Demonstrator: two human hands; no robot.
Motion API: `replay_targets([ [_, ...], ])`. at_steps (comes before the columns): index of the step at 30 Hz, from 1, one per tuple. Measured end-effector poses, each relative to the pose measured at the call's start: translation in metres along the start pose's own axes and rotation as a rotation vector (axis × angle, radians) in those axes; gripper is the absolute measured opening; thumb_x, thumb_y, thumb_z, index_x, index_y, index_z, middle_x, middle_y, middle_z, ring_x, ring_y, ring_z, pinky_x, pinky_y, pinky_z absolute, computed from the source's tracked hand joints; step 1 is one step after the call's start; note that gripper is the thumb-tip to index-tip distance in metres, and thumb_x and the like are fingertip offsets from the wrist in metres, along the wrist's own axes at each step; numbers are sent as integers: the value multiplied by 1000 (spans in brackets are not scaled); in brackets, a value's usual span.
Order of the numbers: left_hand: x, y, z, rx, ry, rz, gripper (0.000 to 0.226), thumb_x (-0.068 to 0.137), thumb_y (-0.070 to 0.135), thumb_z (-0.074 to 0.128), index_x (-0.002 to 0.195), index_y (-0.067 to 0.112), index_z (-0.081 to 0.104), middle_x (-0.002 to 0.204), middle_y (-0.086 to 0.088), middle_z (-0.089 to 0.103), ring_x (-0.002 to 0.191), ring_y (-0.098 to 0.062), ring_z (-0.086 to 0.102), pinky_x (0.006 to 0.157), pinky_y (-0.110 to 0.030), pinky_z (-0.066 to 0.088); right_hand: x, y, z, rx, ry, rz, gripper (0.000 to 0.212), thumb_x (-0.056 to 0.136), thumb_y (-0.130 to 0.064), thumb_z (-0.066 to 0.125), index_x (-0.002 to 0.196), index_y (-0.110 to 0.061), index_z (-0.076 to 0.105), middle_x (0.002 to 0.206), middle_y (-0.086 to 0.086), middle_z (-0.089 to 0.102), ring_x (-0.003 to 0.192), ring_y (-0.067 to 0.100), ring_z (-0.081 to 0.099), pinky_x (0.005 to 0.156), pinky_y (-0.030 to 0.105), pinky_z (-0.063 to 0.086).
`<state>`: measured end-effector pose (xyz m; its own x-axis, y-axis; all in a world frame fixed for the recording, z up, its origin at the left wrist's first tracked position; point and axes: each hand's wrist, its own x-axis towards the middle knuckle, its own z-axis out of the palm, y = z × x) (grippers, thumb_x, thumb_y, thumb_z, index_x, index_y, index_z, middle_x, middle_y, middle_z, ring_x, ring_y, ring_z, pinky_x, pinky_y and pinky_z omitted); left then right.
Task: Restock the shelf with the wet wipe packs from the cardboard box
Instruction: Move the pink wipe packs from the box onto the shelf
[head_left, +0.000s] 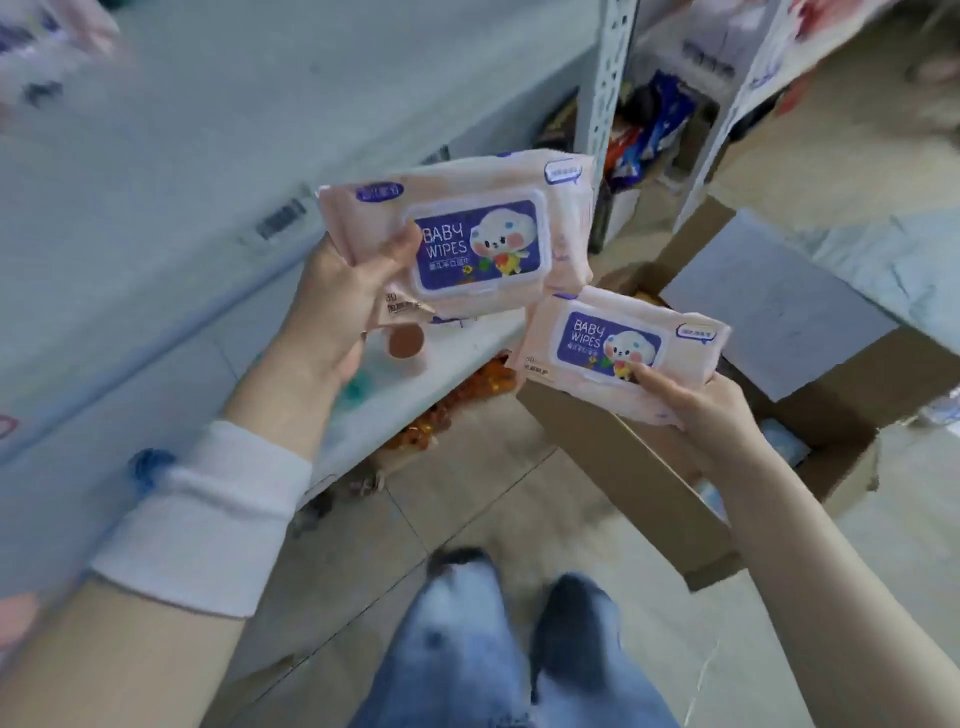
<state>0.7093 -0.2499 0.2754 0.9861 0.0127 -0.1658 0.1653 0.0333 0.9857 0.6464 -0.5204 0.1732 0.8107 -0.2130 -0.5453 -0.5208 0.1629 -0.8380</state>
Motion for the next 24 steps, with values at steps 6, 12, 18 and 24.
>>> replay_targets([
  [6, -31, 78, -148, -108, 258, 209, 33, 76, 21, 67, 108, 16, 62, 89, 4, 74, 85, -19, 72, 60, -36, 58, -38, -82, 148, -84, -257, -221, 67, 54, -37, 78, 114, -12, 63, 106, 4, 71, 96, 21, 68, 82, 38, 57],
  [12, -58, 91, -296, -188, 515, 284, 21, 79, 23, 68, 99, 19, 65, 85, 5, 75, 81, -15, 72, 63, -35, 60, -56, -106, 295, -147, -380, -299, 66, 57, -36, 80, 116, -12, 62, 107, 6, 71, 98, 25, 67, 85, 43, 55],
  [18, -36, 75, -397, -248, 710, 158, 11, 86, 29, 62, 93, 20, 64, 73, 10, 74, 67, -10, 72, 51, -32, 57, -35, -123, 397, -156, -470, -283, 38, 75, -15, 72, 111, -10, 62, 103, 7, 70, 91, 22, 68, 68, 31, 59],
  [24, 40, 67, -448, -233, 687, 93, 12, 85, 27, 64, 95, 21, 64, 79, 7, 75, 71, -11, 72, 55, -29, 58, 29, -175, 479, -224, -535, -354, 59, 55, -26, 81, 109, -8, 65, 99, 4, 72, 86, 19, 70, 77, 35, 59],
])
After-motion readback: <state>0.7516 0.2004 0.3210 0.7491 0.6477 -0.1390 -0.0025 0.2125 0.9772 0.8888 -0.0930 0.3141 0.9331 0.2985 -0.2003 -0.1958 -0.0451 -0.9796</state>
